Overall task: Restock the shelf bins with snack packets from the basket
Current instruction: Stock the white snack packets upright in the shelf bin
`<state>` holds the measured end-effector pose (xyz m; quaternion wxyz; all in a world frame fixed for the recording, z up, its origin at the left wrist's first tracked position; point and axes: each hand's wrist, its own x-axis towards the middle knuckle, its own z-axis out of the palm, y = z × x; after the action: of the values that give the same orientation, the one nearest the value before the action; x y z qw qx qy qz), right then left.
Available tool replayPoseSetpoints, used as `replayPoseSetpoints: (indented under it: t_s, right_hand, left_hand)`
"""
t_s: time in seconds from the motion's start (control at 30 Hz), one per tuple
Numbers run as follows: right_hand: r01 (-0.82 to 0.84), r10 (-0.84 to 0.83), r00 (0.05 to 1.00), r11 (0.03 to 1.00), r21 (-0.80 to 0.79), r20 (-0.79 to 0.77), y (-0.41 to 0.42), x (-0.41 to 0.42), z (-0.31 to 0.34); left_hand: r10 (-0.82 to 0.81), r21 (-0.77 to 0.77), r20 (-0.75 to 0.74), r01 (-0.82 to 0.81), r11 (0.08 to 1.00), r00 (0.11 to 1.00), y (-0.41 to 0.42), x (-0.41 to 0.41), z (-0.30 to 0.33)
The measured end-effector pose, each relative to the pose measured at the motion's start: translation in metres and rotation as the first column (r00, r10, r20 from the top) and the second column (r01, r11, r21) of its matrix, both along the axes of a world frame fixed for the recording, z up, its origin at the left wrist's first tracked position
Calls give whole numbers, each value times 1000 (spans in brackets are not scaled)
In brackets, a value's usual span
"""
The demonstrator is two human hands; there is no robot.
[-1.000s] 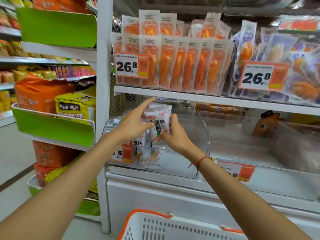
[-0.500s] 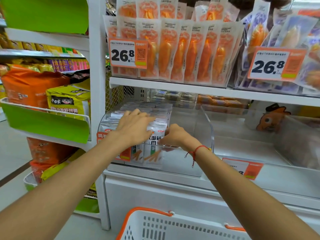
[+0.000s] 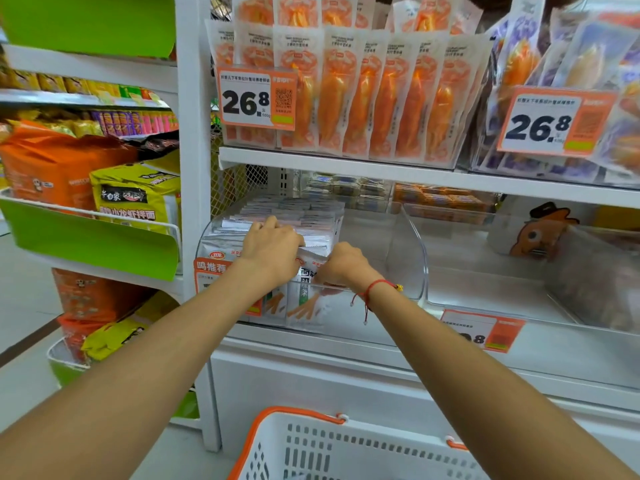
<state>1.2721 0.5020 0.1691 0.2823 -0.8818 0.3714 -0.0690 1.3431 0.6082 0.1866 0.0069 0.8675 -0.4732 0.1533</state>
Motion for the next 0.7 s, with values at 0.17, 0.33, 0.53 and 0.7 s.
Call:
replayPoseSetpoints:
  t_s: [0.17, 0.33, 0.53, 0.7]
  right_hand:
    - [-32, 0, 987, 979, 200, 160, -4, -16, 4]
    - [-42, -31, 966, 960, 277, 256, -4, -15, -2]
    - [-2, -38, 974, 984, 177, 222, -2, -10, -11]
    - [-88, 54, 979, 982, 169, 196, -4, -24, -3]
  left_hand:
    - [3, 81, -114, 6, 997, 994, 2, 0, 10]
    - [-35, 26, -153, 39, 999, 988, 7, 4, 9]
    - [-36, -89, -114, 26, 996, 993, 3, 4, 2]
    - [-34, -128, -124, 18, 992, 992, 9, -4, 2]
